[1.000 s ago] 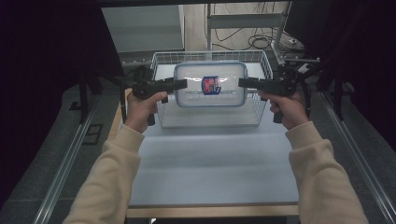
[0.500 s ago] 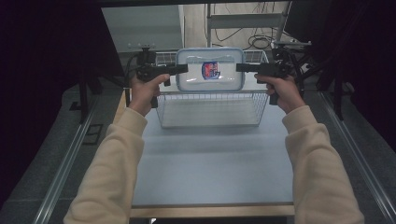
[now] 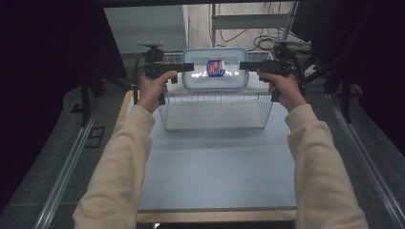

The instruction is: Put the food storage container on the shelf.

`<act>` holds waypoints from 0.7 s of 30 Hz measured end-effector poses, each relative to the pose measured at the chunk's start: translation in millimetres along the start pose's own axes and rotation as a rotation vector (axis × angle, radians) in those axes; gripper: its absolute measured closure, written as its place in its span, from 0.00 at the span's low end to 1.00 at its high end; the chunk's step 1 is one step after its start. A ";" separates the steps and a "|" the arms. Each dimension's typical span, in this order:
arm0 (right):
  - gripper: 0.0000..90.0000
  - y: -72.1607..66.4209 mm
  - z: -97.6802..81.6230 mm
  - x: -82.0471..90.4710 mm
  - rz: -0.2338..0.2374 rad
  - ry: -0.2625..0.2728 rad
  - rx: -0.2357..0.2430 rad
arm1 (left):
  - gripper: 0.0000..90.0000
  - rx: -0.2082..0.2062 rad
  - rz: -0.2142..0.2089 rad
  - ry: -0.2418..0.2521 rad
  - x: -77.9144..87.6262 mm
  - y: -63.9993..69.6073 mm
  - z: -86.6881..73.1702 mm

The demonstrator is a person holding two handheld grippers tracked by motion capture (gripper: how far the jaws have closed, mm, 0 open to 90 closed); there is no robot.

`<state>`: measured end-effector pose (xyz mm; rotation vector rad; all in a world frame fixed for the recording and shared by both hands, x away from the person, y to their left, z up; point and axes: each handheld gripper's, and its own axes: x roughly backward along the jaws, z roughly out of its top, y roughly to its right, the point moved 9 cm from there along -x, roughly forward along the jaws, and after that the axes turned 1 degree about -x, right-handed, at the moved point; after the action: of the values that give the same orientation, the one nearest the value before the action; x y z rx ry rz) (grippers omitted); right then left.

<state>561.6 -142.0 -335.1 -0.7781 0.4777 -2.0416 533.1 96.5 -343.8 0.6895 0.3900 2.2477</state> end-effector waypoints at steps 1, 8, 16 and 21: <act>0.55 1.1 0.8 -0.9 -0.007 -0.001 -0.005 | 0.48 0.008 0.007 -0.002 -3.1 -2.0 1.7; 0.53 5.8 4.1 -6.2 -0.054 -0.011 -0.048 | 0.44 0.047 0.016 -0.019 -14.2 -9.2 7.8; 0.50 15.4 6.9 -13.8 -0.096 0.017 -0.174 | 0.40 0.122 0.021 -0.009 -25.7 -22.5 9.8; 0.46 23.6 6.4 -17.9 -0.192 0.033 -0.198 | 0.41 0.122 0.050 -0.013 -30.5 -24.7 8.6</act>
<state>587.6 -140.1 -350.5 -0.9407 0.6524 -2.2102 569.8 91.6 -359.3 0.7845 0.5120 2.2792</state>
